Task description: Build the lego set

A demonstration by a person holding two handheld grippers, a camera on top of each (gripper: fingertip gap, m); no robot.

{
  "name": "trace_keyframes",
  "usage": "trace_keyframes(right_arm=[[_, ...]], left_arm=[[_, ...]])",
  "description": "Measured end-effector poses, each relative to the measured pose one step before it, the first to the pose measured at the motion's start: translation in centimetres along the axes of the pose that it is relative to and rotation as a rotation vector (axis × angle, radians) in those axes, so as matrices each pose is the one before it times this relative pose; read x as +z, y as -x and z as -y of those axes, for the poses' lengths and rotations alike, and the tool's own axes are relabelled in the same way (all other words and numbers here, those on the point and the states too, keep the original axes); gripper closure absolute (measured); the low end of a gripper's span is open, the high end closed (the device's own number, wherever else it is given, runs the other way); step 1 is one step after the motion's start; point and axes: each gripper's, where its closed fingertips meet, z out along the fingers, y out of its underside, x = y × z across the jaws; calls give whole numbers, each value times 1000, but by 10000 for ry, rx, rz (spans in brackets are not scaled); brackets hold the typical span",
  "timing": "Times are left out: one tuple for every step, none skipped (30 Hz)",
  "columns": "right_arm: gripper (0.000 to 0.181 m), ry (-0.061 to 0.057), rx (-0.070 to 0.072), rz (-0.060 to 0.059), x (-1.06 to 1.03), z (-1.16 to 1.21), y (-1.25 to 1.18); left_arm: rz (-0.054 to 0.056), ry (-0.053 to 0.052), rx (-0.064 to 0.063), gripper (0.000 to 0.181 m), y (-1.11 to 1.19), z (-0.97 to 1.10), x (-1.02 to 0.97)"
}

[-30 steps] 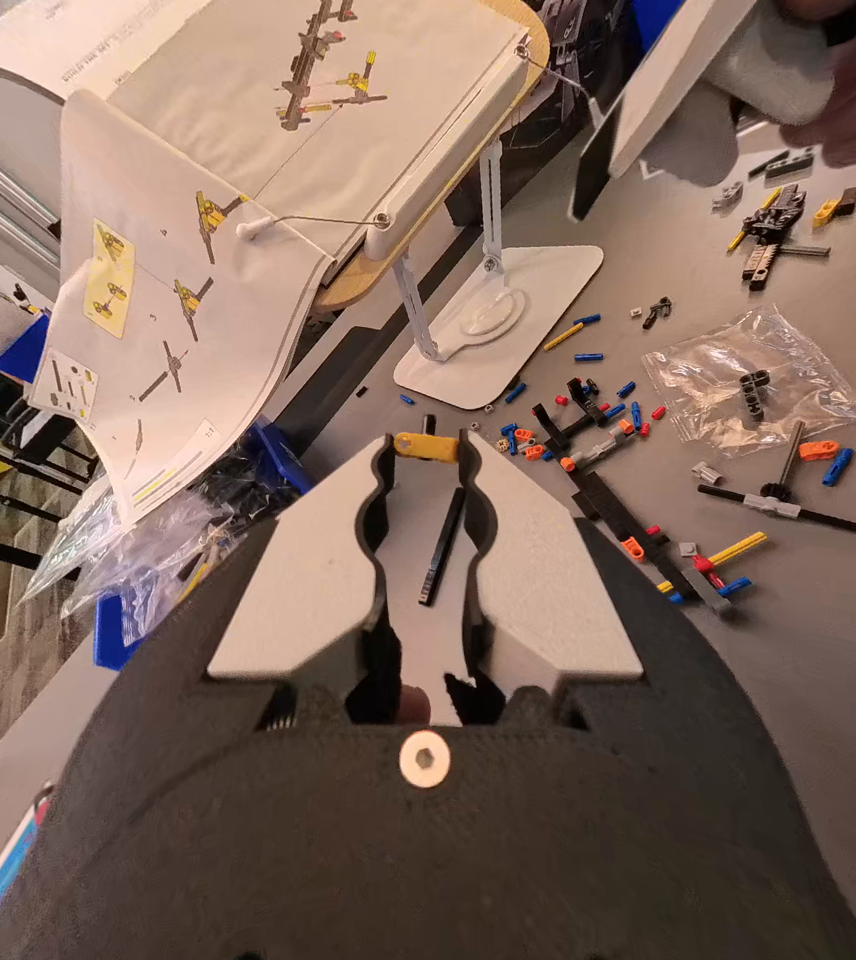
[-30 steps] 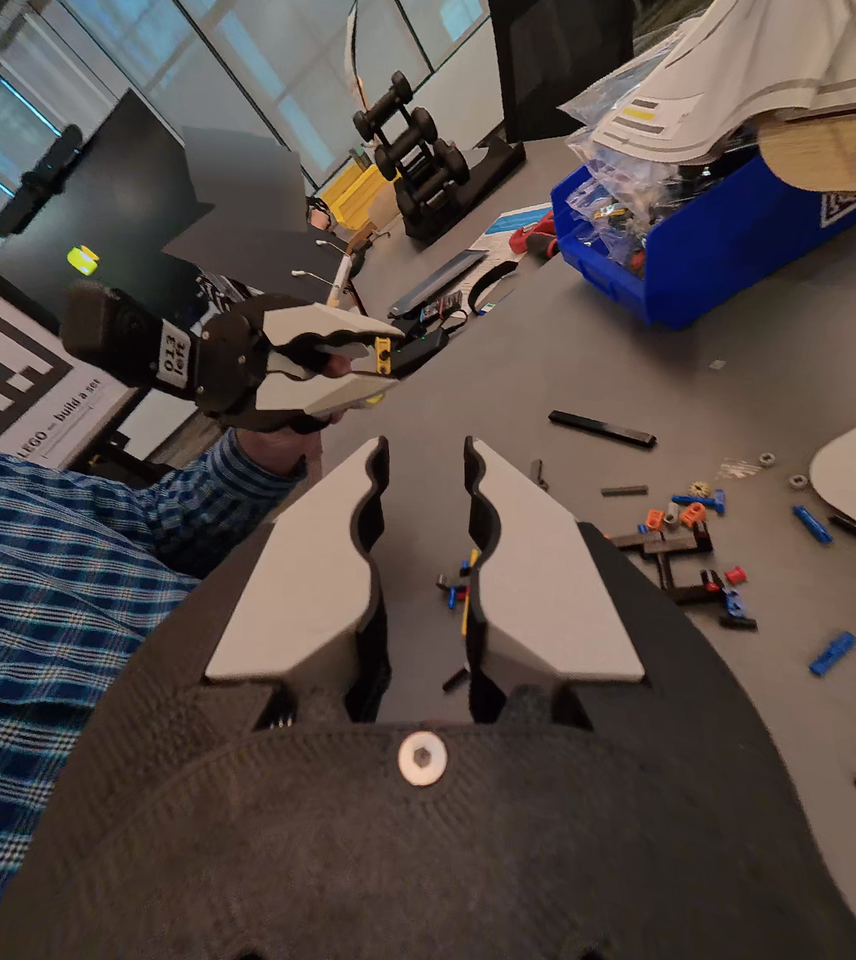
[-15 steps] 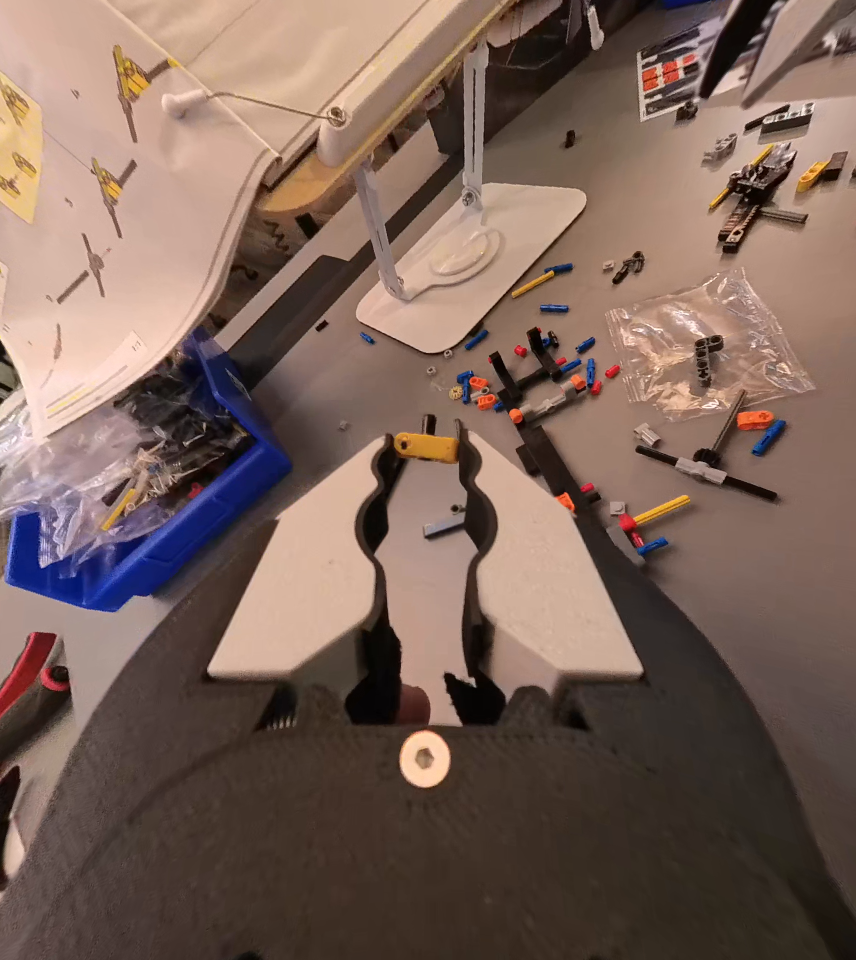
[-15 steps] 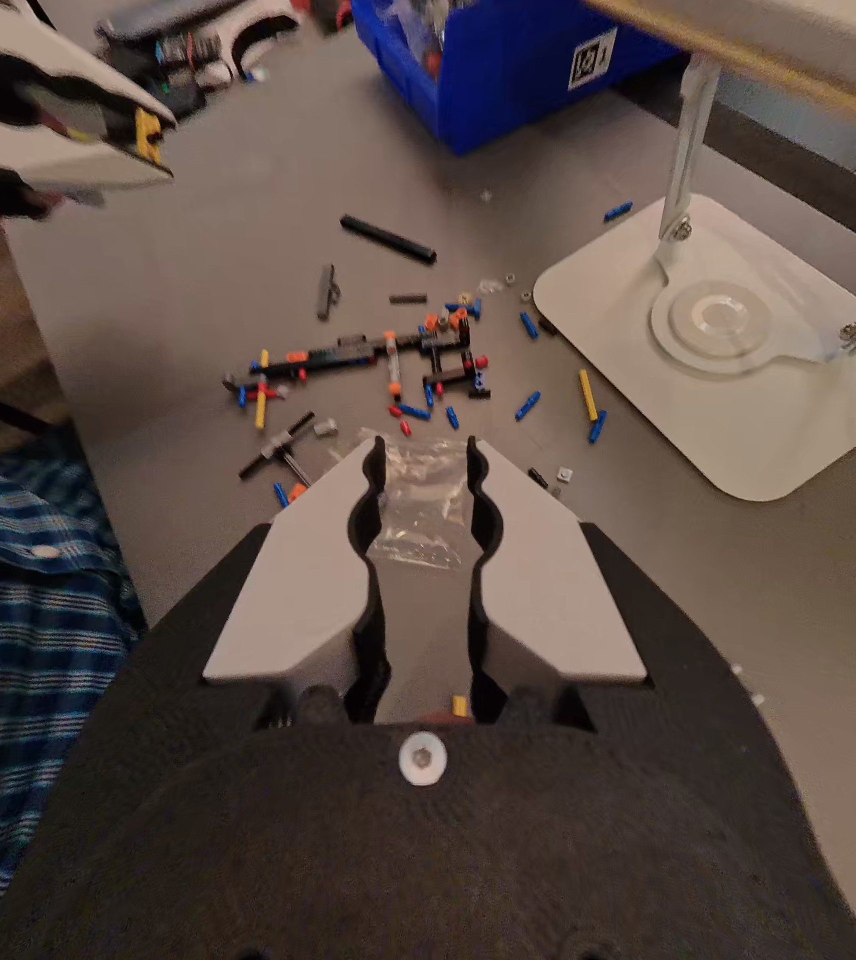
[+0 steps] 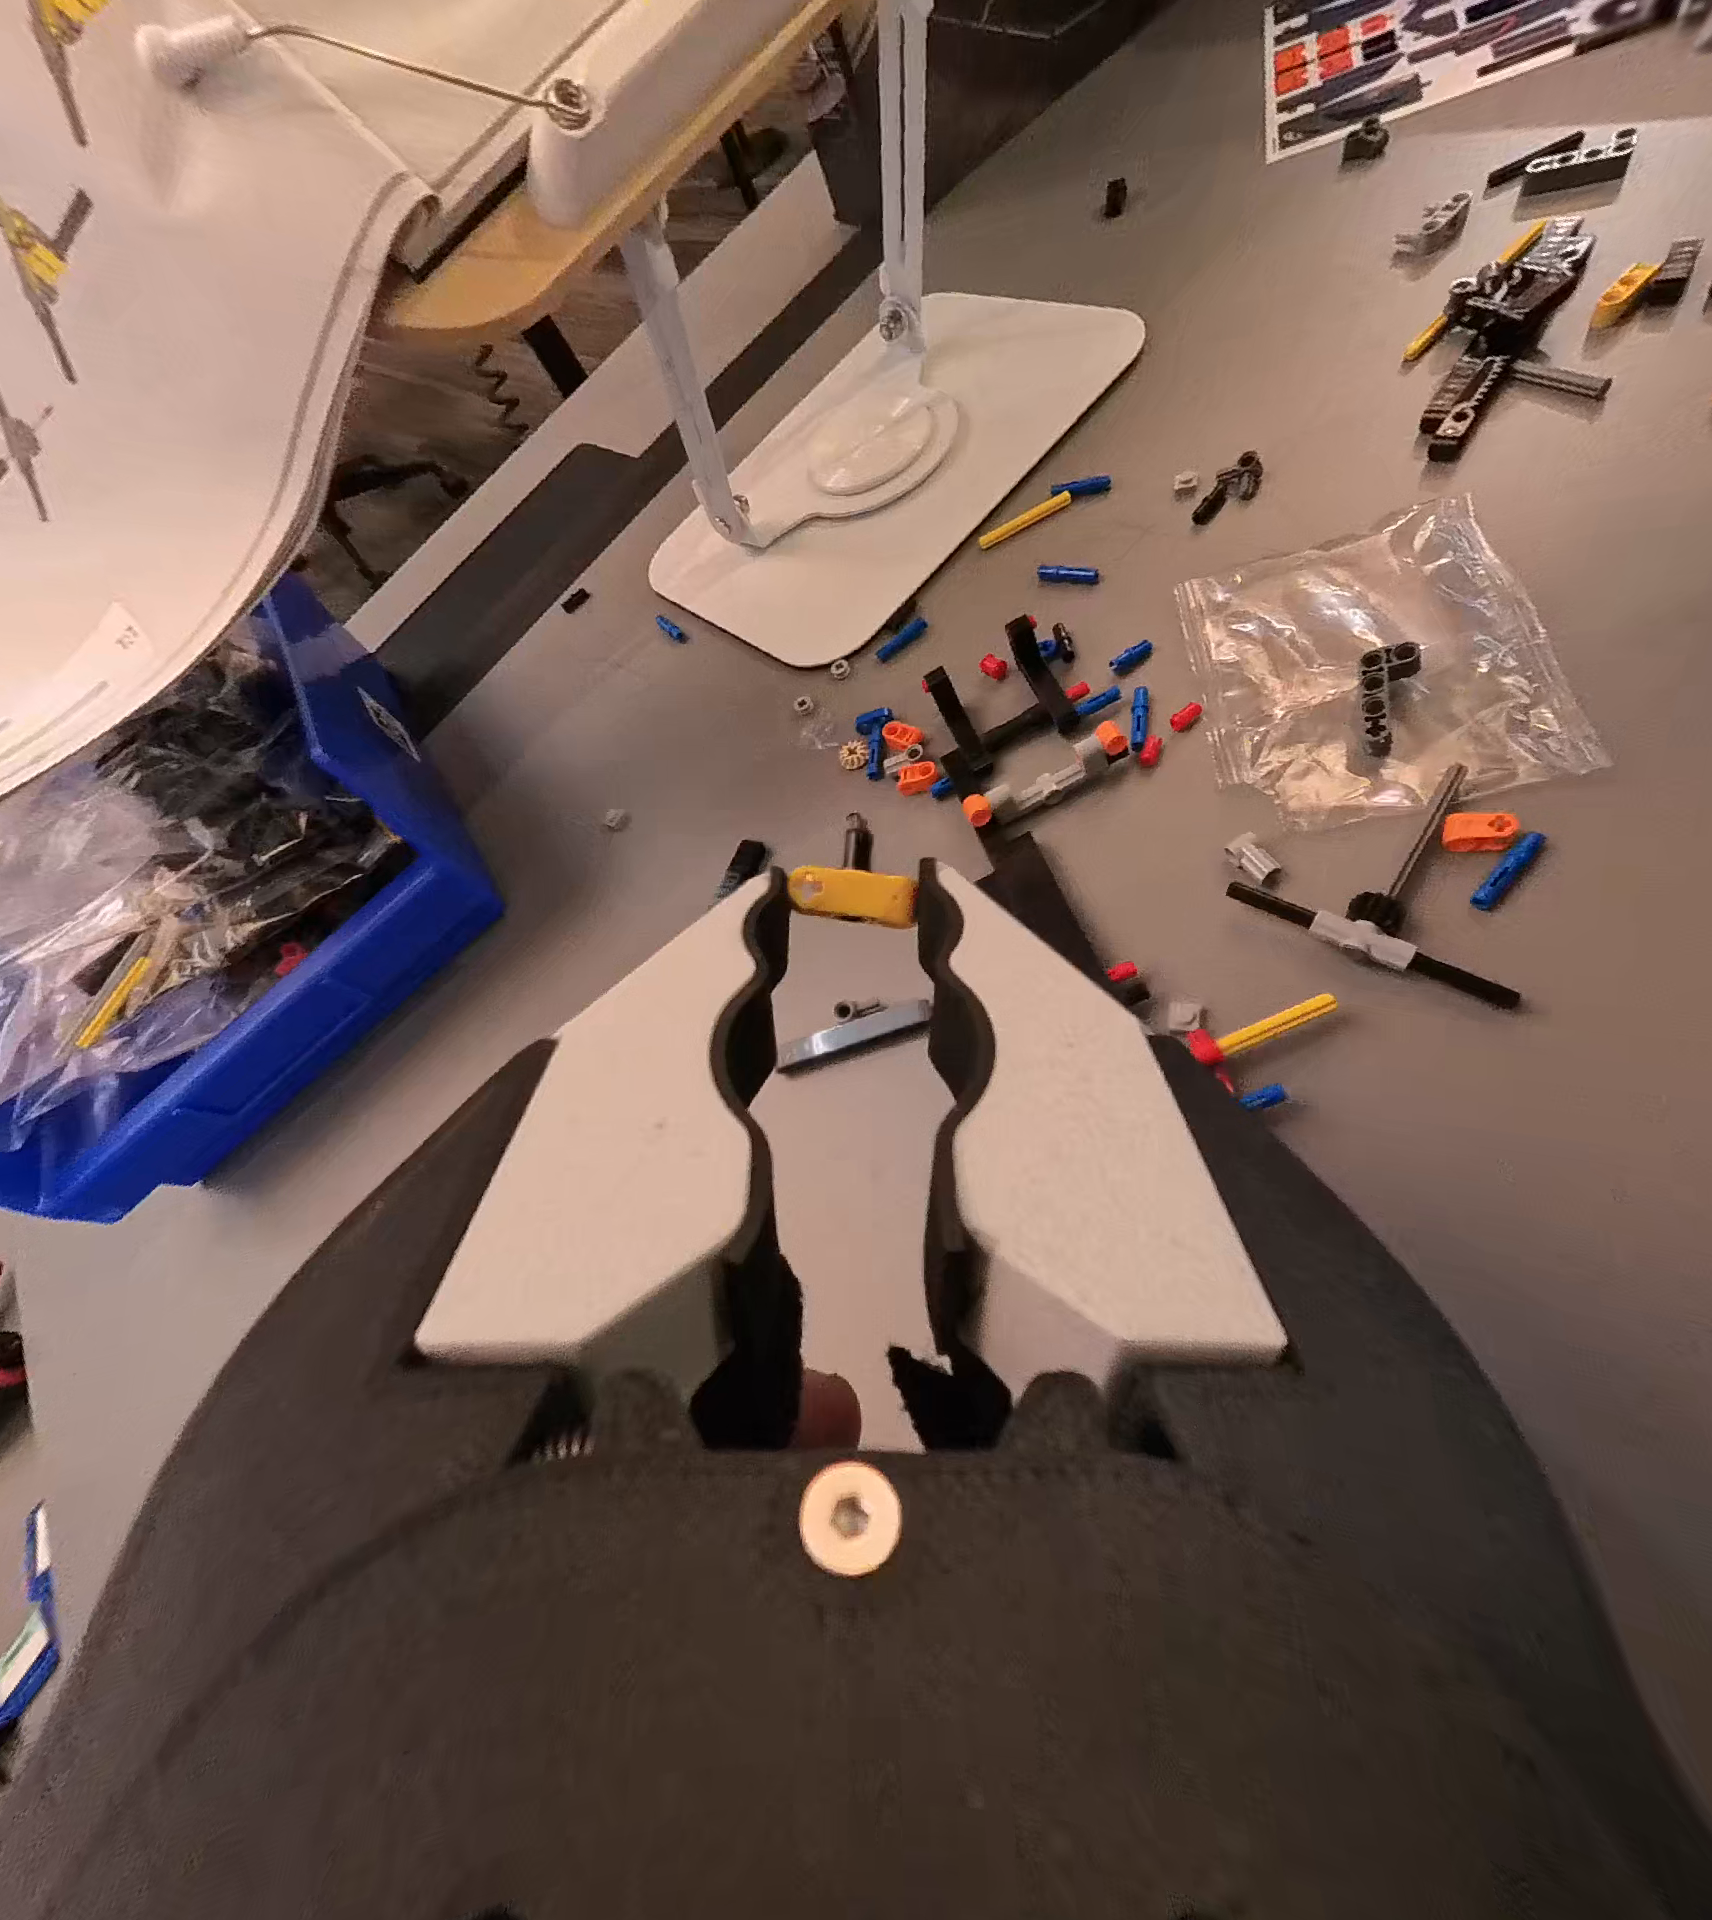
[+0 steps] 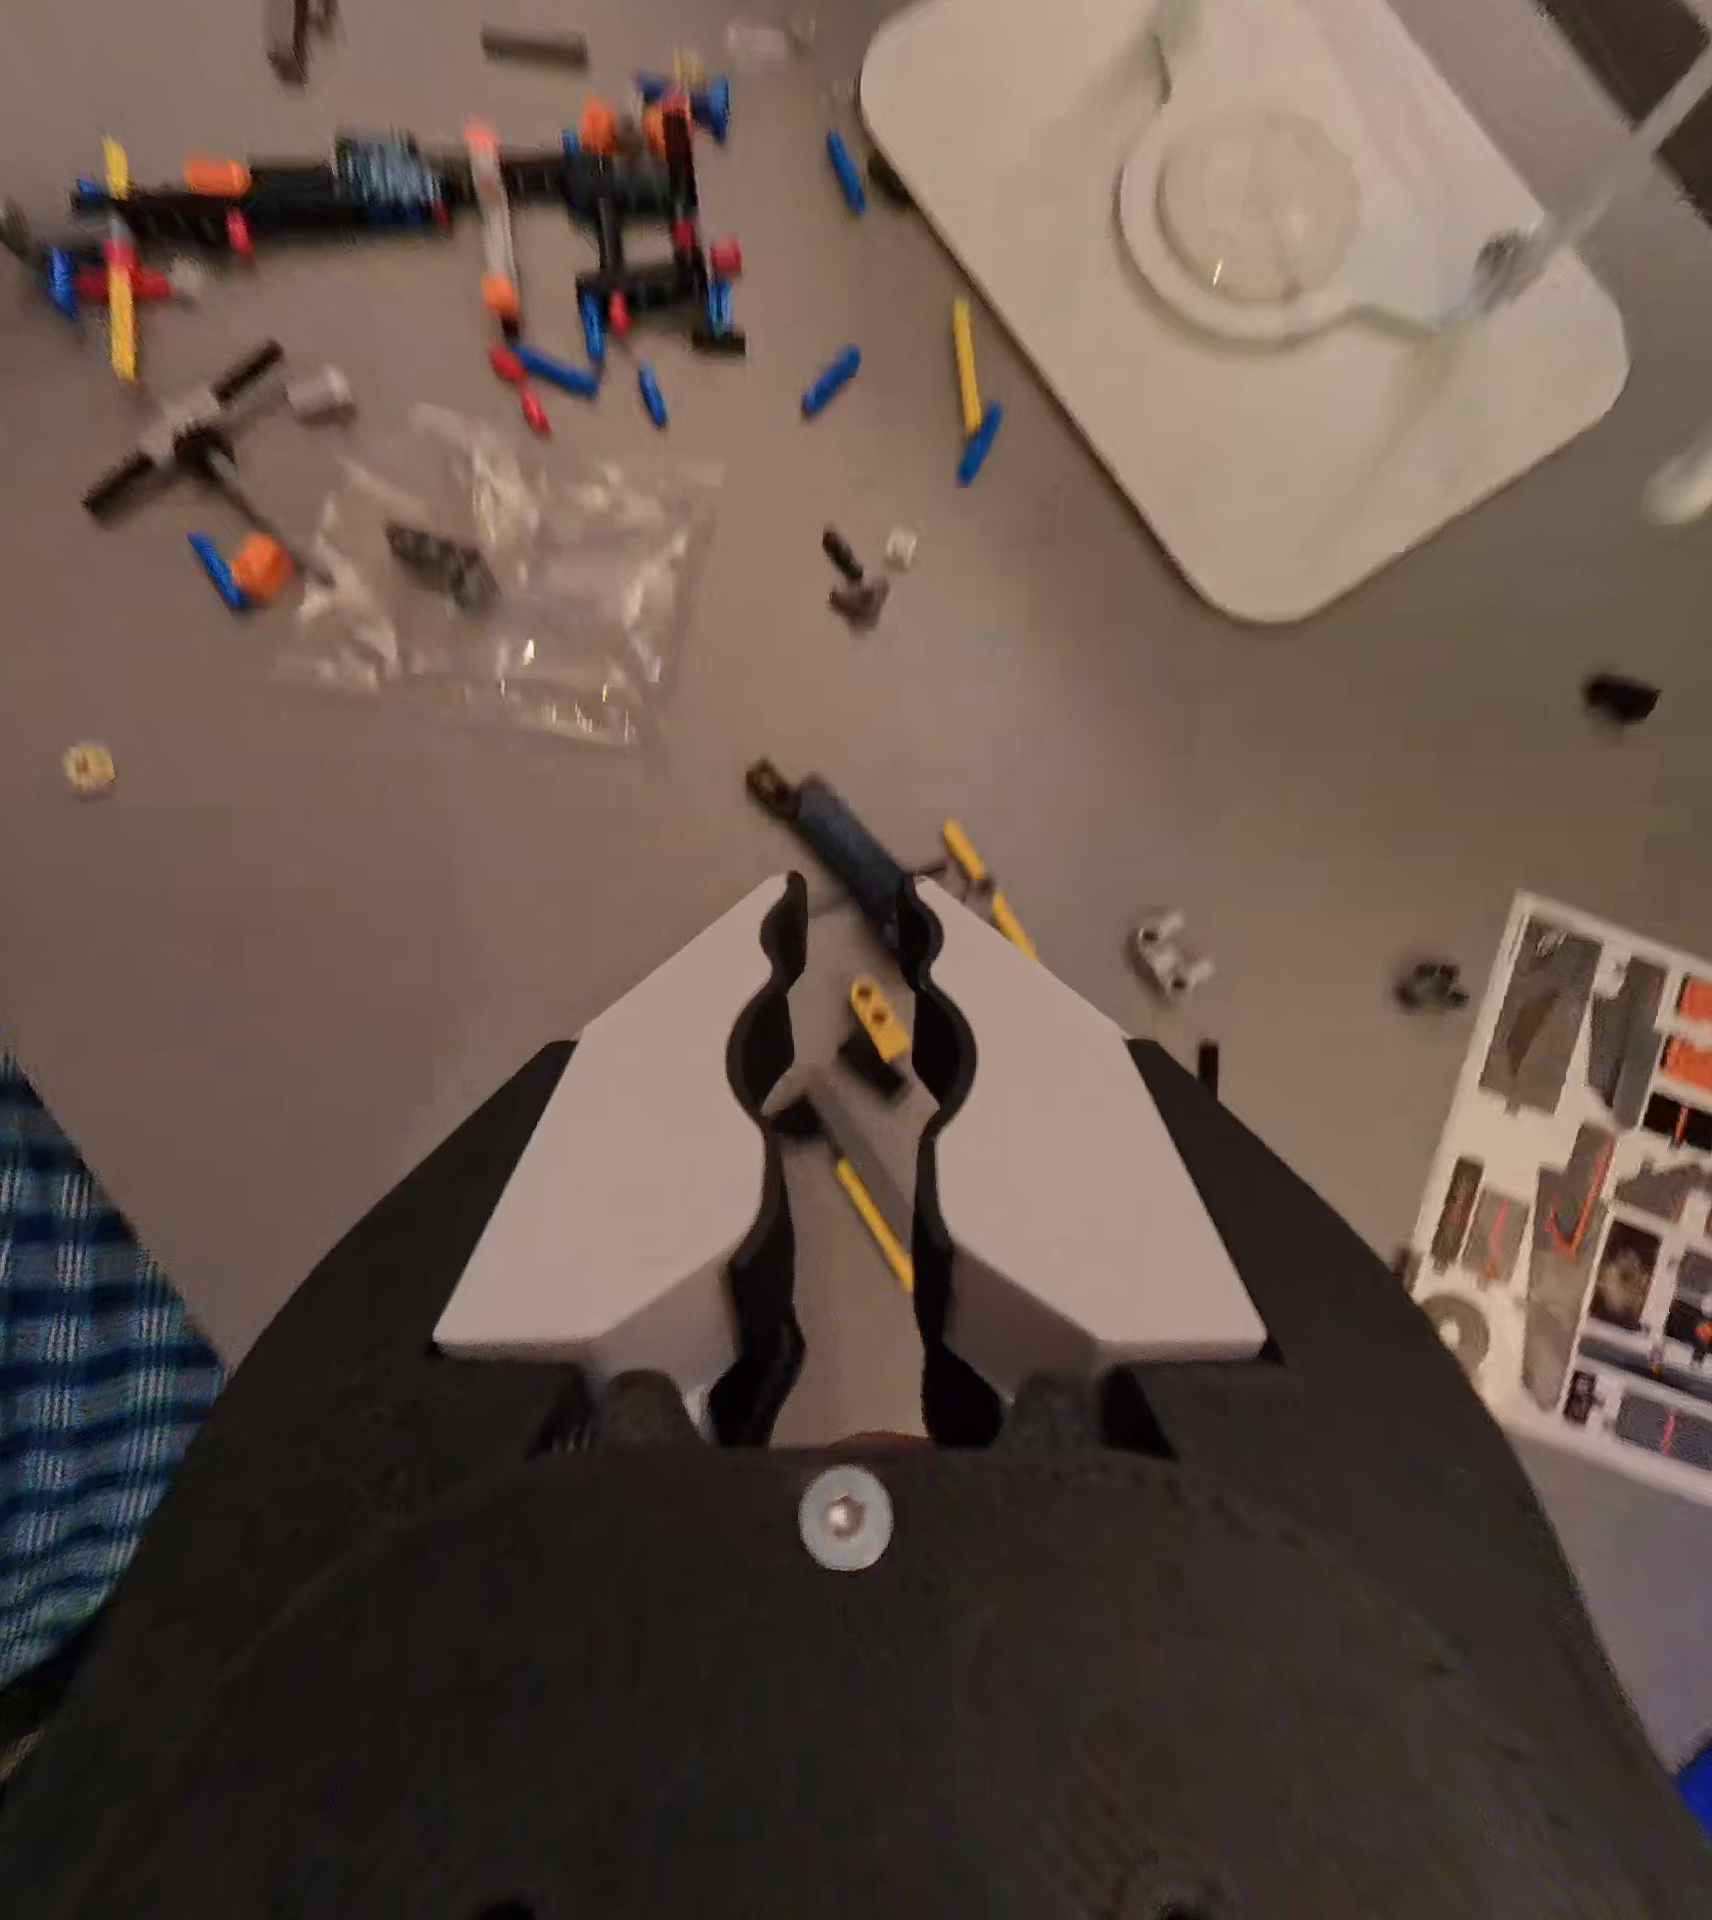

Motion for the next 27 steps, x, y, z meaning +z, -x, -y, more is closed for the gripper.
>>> trace_keyframes(right_arm=[[167, 182, 67, -31, -362, -1141, 9], [167, 87, 157, -191, -364, -1025, -303], [168, 10, 210, -60, -344, -923, -208], [168, 21, 186, 45, -254, -881, -63], [169, 26, 69, -76, -151, -763, -183], [169, 48, -38, -29, 29, -578, 12], [168, 45, -143, 81, 256, -331, 292], [167, 19, -258, -20, 438, -78, 242], [166, 57, -340, -34, 581, 30, 223], [166, 119, -306, 6, 661, 24, 172], [166, 82, -245, -48, 645, 113, -46], [165, -4, -191, -42, 561, 219, -124], [165, 41, -122, 123, 514, 128, 57], [166, 150, -98, 12, 485, -130, -165], [168, 170, -132, -64, 456, -239, -265], [168, 94, -87, 44, 386, -146, -98], [169, 40, -14, 116, 330, -56, 19], [169, 16, -46, 4, 237, 0, -125], [170, 4, -88, -73, 156, 36, -219], [170, 40, -3, 2, 159, -18, -164], [170, 32, 70, 63, 167, -20, -91], [171, 21, 28, 82, 155, -11, -7], [174, 47, -16, 87, 133, -45, 72], [175, 114, -10, 90, 170, -142, 110], [176, 38, -30, 69, 135, -67, 90], [176, -71, -8, 79, 25, 98, 111], [176, -50, 46, 100, -13, 77, 112]], left_arm=[[-58, 5, 30, 159, -192, 65, 256], [-58, -2, 25, 159, -221, 110, 256], [-67, -2, 14, 159, -262, 141, 249], [-57, 1, 18, 159, -258, 163, 261], [-54, -7, 27, 159, -268, 193, 240], [-52, -8, 33, 159, -287, 225, 250], [-53, -10, 34, 159, -299, 232, 248], [-61, -15, 29, 159, -321, 229, 250], [-60, -15, 30, 159, -332, 240, 258], [-68, -5, 49, 159, -348, 213, 258], [-58, 11, 76, 159, -337, 199, 240], [-33, 10, 86, 159, -296, 191, 199], [-21, 13, 73, 159, -238, 182, 140], [-10, 8, 49, 159, -188, 157, 106], [6, -10, 27, 159, -121, 158, 84], [4, -12, 3, 159, -92, 138, 84], [-6, -14, -11, 159, -76, 121, 87], [-14, -11, -6, 159, -91, 101, 94], [-13, -6, 16, 160, -82, 78, 101], [-20, -5, 36, 159, -80, 61, 93], [-27, -16, 50, 160, -106, 63, 99], [-34, -27, 64, 159, -101, 55, 72], [3, -1, 65, 159, -41, 12, 50], [1, 19, 62, 159, -15, -14, 40], [6, -3, 41, 159, 17, 15, 2], [33, -27, 14, 159, 98, 56, -41], [31, -41, -17, 159, 125, 49, -74]])
